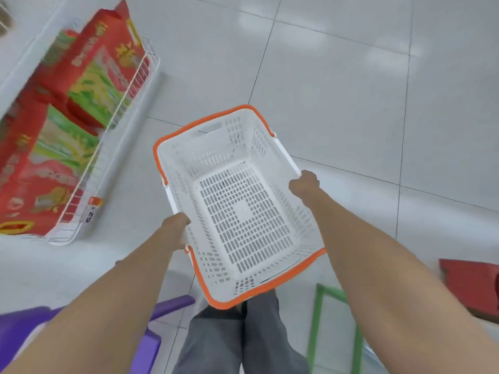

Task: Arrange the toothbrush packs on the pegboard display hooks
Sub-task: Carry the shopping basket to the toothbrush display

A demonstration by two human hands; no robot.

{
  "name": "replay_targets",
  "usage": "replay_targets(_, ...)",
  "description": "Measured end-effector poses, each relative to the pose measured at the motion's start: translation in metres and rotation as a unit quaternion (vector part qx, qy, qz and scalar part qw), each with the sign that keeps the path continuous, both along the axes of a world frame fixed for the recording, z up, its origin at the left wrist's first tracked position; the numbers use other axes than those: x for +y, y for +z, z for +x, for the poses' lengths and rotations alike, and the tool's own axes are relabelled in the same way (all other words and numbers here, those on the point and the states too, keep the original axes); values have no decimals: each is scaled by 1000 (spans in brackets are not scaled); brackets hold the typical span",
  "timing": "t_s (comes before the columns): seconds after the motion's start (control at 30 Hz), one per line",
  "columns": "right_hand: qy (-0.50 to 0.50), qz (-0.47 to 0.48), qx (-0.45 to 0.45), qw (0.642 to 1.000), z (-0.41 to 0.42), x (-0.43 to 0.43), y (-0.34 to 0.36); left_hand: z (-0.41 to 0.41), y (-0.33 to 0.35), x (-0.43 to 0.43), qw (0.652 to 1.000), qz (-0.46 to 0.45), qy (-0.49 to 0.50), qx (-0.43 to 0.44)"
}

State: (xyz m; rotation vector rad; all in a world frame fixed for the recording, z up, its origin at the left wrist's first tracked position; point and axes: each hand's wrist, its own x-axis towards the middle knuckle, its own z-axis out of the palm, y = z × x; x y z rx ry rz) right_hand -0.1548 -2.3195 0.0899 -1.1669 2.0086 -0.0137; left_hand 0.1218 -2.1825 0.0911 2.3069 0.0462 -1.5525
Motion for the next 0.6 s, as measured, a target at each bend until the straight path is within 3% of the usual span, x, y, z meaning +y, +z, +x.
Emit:
replay_targets(0.17,132,-11,37,990,3,-26,-91,-3,-86,6,998,30,-38,50)
replay_targets(0.27,187,-23,62,980,0,-35,-135,-6,-121,9,988,65,-112,84)
replay_targets(0.5,314,-66,99,942,-8,-33,-157,-28,-146,18,972,100,-176,122)
replay_targets(0.57,284,-69,119,949,-17,-8,-152,-24,-141,12,953,113,-281,23)
replay_targets(0.6,254,-72,131,956,-23,9,-151,-19,-137,7,917,102,-374,-89)
